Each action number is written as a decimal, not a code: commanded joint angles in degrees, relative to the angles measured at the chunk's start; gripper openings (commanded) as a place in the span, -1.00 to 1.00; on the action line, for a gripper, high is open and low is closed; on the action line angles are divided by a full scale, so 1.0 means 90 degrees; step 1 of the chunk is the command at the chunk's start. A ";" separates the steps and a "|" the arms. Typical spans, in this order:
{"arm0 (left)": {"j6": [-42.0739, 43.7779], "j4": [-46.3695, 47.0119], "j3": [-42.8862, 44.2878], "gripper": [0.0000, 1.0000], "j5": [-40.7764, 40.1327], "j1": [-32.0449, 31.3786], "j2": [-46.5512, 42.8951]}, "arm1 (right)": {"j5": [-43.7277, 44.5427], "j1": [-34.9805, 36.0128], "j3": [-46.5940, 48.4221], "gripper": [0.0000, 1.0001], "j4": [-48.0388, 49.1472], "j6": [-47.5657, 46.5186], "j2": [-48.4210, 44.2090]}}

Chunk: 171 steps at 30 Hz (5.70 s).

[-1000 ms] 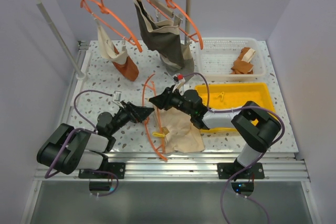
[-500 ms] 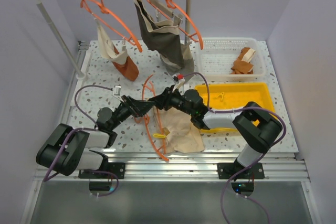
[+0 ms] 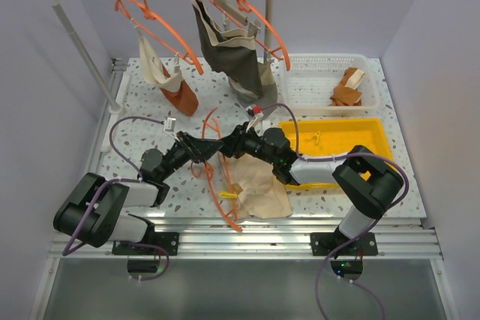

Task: Clip the underwear to the hanger
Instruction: Adjust the clamp on the hanger, then open the clamp at the hanger.

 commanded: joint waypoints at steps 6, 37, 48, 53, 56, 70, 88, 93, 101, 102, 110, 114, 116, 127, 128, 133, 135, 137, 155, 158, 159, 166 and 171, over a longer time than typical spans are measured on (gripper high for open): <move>-0.0126 0.3674 -0.0102 0.14 0.0303 -0.0030 0.0030 | 0.0123 0.0002 0.0067 -0.51 0.0213 0.0032 -0.0191; -0.0282 0.3674 -0.0298 -0.44 0.0420 -0.0011 -0.0195 | -0.0043 -0.0017 -0.0284 0.03 0.0779 -0.0075 -0.0289; -0.0263 0.3683 -0.0259 -0.45 0.0411 -0.0021 -0.0077 | -0.0043 -0.0017 -0.0499 0.08 0.0907 -0.0202 -0.0562; -0.0243 0.3674 -0.0239 -0.46 0.0411 -0.0021 -0.0068 | 0.0064 -0.0017 -0.0587 0.08 0.0867 -0.0251 -0.0679; -0.0224 0.3674 -0.0249 -0.47 0.0411 -0.0021 -0.0058 | 0.0132 -0.0017 -0.0655 0.12 0.0916 -0.0222 -0.0699; -0.0155 0.3674 -0.0220 -0.55 0.0401 -0.0021 0.0059 | 0.0162 -0.0017 -0.0763 0.15 0.1024 -0.0192 -0.0748; 0.0060 0.3683 -0.0141 -0.51 0.0333 -0.0021 0.0557 | -0.0023 -0.0017 -0.0831 -0.16 0.1697 0.0237 -0.0045; 0.0099 0.3683 -0.0073 -0.50 0.0313 -0.0021 0.0694 | -0.0131 -0.0027 -0.0812 -0.23 0.1971 0.0384 0.0179; 0.0196 0.3683 -0.0063 -0.45 0.0274 -0.0021 0.0899 | -0.0150 -0.0017 -0.0822 -0.28 0.2078 0.0423 0.0190; 0.0206 0.3683 -0.0073 -0.42 0.0264 -0.0021 0.0919 | -0.0141 -0.0027 -0.0841 -0.28 0.2069 0.0423 0.0180; 0.0274 0.3683 -0.0053 -0.56 0.0225 -0.0021 0.1016 | -0.0141 -0.0017 -0.0909 -0.31 0.2029 0.0374 0.0092; 0.0294 0.3683 -0.0034 -0.82 0.0293 -0.0030 0.1094 | -0.0072 -0.0017 -0.0900 -0.28 0.1922 0.0277 0.0033; 0.0323 0.3683 -0.0044 -0.92 0.0294 -0.0021 0.1124 | -0.0024 -0.0017 -0.0890 -0.25 0.1854 0.0238 0.0004; 0.0518 0.3683 -0.0132 -1.00 0.0274 -0.0021 0.1270 | 0.0767 -0.0017 -0.0880 0.13 0.0702 -0.0621 -0.0767; 0.0538 0.3683 -0.0141 -1.00 0.0264 -0.0021 0.1270 | 0.0845 -0.0017 -0.0880 0.13 0.0634 -0.0670 -0.0806; 0.0704 0.3683 -0.0248 -1.00 0.0255 -0.0011 0.1280 | 0.1596 -0.0017 -0.0958 0.14 -0.0126 -0.1100 -0.1119; 0.0753 0.3683 -0.0307 -1.00 0.0264 -0.0001 0.1309 | 0.1947 -0.0017 -0.0948 0.14 -0.0362 -0.1246 -0.1168; 0.0782 0.3683 -0.0327 -1.00 0.0254 0.0028 0.1368 | 0.2183 -0.0017 -0.0910 0.14 -0.0713 -0.1344 -0.1178; 0.1066 0.3683 -0.0503 -1.00 0.0069 0.0165 0.1368 | 0.2789 -0.0096 -0.0849 0.04 -0.1486 -0.1882 -0.0444; 0.1095 0.3683 -0.0493 -1.00 0.0011 0.0155 0.1387 | 0.2662 -0.0018 -0.1172 -0.06 -0.1428 -0.1881 -0.0825; 0.1105 0.3683 -0.0493 -1.00 -0.0019 0.0155 0.1388 | 0.2710 0.0031 -0.1221 -0.11 -0.1437 -0.1920 -0.0942; 0.1192 0.3674 -0.0503 -1.00 -0.0243 0.0019 0.1280 | 0.3140 0.0694 -0.1349 -0.19 -0.1886 -0.2047 -0.1363; 0.1241 0.3683 -0.0503 -1.00 -0.0361 -0.0118 0.1310 | 0.3774 0.1086 -0.1125 -0.20 -0.2296 -0.2213 -0.1237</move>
